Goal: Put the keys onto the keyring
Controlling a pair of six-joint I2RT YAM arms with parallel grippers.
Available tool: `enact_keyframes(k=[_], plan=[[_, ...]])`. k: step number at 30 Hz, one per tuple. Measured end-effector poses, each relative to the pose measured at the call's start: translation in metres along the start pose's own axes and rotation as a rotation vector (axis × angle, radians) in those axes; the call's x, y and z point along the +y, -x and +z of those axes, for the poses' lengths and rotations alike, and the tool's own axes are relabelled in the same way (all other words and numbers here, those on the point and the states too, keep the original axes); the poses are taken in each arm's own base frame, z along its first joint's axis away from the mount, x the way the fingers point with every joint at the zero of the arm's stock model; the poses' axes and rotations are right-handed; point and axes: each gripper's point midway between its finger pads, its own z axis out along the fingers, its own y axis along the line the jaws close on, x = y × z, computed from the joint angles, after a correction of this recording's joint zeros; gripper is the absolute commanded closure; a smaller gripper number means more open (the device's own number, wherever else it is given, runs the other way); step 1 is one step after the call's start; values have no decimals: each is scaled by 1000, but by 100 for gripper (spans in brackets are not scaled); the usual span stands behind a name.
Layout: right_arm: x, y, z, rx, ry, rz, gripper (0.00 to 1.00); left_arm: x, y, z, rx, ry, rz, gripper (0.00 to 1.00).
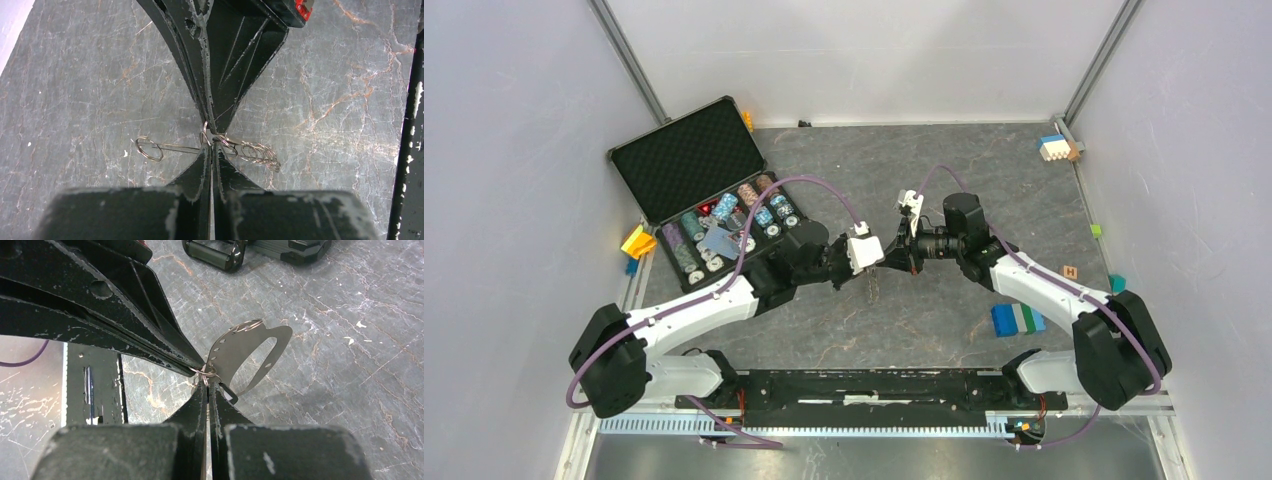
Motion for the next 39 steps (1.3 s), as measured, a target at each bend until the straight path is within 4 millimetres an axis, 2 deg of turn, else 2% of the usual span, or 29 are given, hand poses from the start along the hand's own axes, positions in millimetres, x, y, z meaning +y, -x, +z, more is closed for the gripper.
enact_keyframes(k=[39], plan=[[-3, -20, 6, 88, -22, 95, 100, -14, -12, 3, 51, -40, 98, 98]])
